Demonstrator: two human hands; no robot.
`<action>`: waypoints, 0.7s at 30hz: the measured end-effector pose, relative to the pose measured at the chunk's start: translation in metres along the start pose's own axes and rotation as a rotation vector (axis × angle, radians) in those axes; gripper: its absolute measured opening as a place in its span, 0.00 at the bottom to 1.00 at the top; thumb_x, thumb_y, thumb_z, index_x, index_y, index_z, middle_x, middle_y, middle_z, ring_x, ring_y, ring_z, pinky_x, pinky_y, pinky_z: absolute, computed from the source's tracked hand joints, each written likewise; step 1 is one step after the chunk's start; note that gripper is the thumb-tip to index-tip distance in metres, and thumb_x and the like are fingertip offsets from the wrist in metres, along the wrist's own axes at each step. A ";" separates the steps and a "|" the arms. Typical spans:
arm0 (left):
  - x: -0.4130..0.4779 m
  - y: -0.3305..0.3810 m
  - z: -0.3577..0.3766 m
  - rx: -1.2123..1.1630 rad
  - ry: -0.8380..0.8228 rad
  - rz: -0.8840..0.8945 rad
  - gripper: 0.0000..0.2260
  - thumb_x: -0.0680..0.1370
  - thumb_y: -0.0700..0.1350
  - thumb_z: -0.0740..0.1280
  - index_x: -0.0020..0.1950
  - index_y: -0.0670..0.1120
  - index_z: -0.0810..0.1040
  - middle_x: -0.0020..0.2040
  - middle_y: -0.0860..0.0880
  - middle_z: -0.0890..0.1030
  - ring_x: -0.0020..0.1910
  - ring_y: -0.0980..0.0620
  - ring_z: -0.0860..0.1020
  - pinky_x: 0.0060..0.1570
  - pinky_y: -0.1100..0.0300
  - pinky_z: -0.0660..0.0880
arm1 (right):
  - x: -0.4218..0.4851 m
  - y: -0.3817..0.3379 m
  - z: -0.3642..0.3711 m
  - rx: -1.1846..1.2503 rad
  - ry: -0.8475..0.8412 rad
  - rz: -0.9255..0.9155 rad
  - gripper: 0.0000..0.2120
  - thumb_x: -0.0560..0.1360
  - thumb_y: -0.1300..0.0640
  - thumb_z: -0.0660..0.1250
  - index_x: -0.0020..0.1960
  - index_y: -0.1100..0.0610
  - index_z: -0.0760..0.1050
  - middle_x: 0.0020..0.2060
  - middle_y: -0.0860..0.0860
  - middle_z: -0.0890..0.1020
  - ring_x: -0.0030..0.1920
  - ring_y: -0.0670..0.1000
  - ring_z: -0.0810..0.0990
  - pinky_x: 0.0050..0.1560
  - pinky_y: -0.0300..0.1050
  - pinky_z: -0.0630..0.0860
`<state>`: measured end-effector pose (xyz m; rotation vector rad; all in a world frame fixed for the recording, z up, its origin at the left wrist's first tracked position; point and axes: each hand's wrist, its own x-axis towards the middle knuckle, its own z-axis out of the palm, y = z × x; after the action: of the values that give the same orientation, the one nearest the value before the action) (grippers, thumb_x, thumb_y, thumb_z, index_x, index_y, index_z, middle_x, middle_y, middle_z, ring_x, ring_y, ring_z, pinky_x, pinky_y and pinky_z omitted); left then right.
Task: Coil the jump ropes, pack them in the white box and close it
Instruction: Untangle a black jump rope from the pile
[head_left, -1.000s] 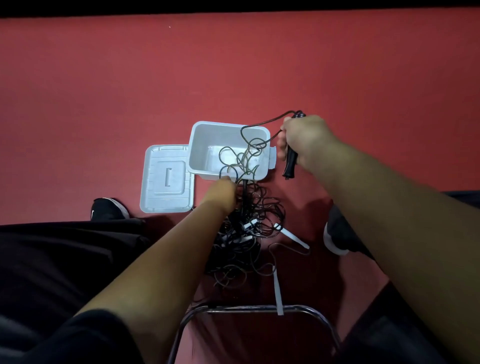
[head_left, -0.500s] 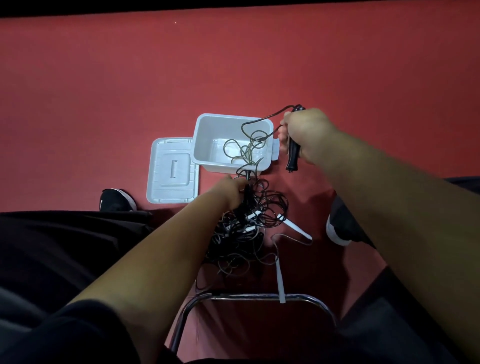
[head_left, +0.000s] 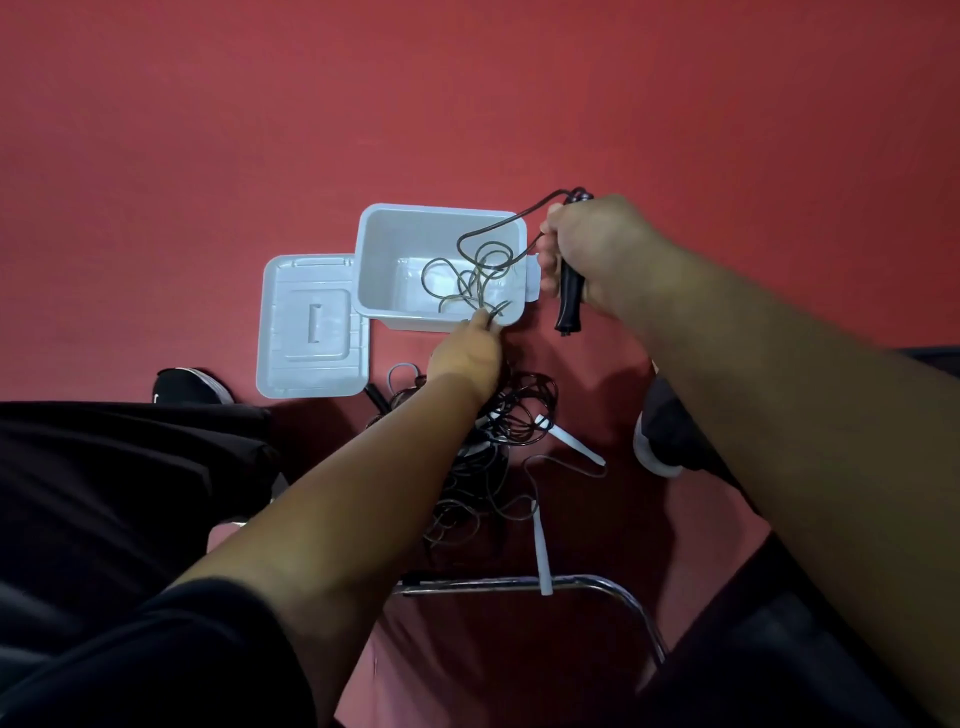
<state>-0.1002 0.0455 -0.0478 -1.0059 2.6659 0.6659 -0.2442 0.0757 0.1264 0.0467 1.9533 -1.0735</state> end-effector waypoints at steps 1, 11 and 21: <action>0.001 0.000 0.000 -0.015 0.032 0.018 0.14 0.86 0.52 0.54 0.66 0.50 0.72 0.63 0.43 0.76 0.61 0.38 0.77 0.60 0.44 0.72 | -0.001 0.000 -0.001 0.005 0.003 0.002 0.07 0.85 0.58 0.63 0.53 0.58 0.79 0.33 0.51 0.79 0.25 0.48 0.76 0.27 0.42 0.77; -0.020 -0.026 -0.025 -0.316 0.068 -0.064 0.04 0.77 0.41 0.73 0.45 0.49 0.87 0.46 0.50 0.86 0.42 0.50 0.83 0.48 0.58 0.80 | -0.009 -0.001 -0.006 -0.030 -0.001 -0.042 0.10 0.85 0.57 0.61 0.59 0.58 0.79 0.36 0.52 0.81 0.30 0.49 0.79 0.30 0.43 0.79; -0.056 -0.037 -0.039 -0.479 -0.441 -0.049 0.18 0.72 0.28 0.73 0.53 0.48 0.86 0.40 0.55 0.85 0.38 0.59 0.81 0.43 0.66 0.76 | -0.028 -0.006 -0.006 0.003 -0.051 -0.066 0.08 0.86 0.60 0.57 0.50 0.56 0.73 0.35 0.52 0.75 0.27 0.49 0.74 0.30 0.41 0.74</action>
<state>-0.0354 0.0335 -0.0067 -0.8885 2.1346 1.3780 -0.2329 0.0862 0.1516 -0.0434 1.9186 -1.1101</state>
